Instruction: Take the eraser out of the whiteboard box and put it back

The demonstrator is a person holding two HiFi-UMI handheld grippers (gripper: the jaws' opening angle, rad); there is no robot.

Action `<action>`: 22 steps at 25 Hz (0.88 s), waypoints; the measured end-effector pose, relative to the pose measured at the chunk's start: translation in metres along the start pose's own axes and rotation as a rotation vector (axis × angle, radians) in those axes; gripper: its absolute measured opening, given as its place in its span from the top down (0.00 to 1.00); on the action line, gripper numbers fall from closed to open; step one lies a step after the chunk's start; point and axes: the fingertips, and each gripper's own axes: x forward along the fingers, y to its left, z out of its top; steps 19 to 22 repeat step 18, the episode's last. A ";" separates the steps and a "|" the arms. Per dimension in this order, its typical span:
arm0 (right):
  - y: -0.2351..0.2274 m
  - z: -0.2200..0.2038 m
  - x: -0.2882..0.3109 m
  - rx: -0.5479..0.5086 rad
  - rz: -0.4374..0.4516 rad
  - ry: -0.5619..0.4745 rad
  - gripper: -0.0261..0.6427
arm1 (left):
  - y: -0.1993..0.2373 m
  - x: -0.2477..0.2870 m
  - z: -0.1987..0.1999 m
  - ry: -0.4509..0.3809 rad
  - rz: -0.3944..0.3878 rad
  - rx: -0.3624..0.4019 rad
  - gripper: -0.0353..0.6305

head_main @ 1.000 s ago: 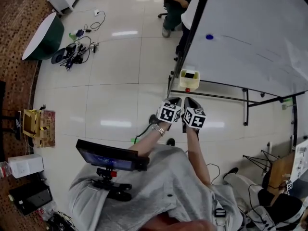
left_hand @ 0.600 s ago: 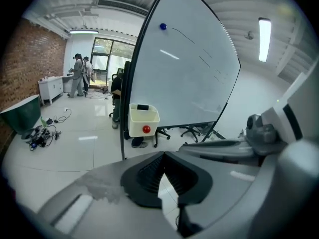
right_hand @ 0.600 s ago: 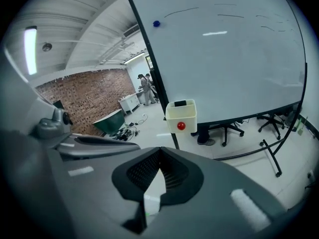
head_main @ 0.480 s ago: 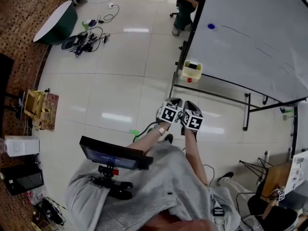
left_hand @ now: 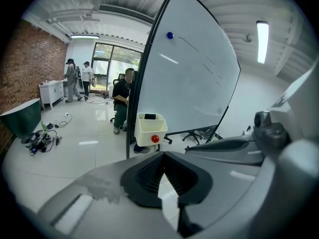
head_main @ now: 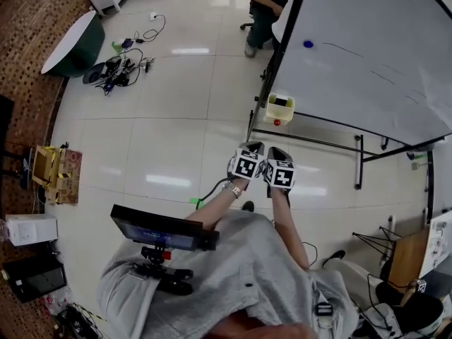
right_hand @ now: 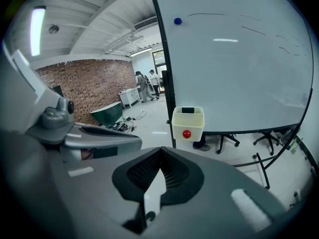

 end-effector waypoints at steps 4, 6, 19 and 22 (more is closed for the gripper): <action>-0.003 0.011 0.001 0.008 -0.016 -0.024 0.96 | -0.001 0.004 0.009 -0.011 -0.003 0.013 0.94; -0.006 0.013 0.001 0.012 -0.029 -0.026 0.96 | -0.001 0.005 0.012 -0.016 -0.006 0.020 0.94; -0.012 0.006 -0.004 0.034 -0.039 -0.016 0.96 | -0.011 0.009 0.010 -0.004 -0.035 0.040 0.94; -0.012 0.006 -0.004 0.034 -0.039 -0.016 0.96 | -0.011 0.009 0.010 -0.004 -0.035 0.040 0.94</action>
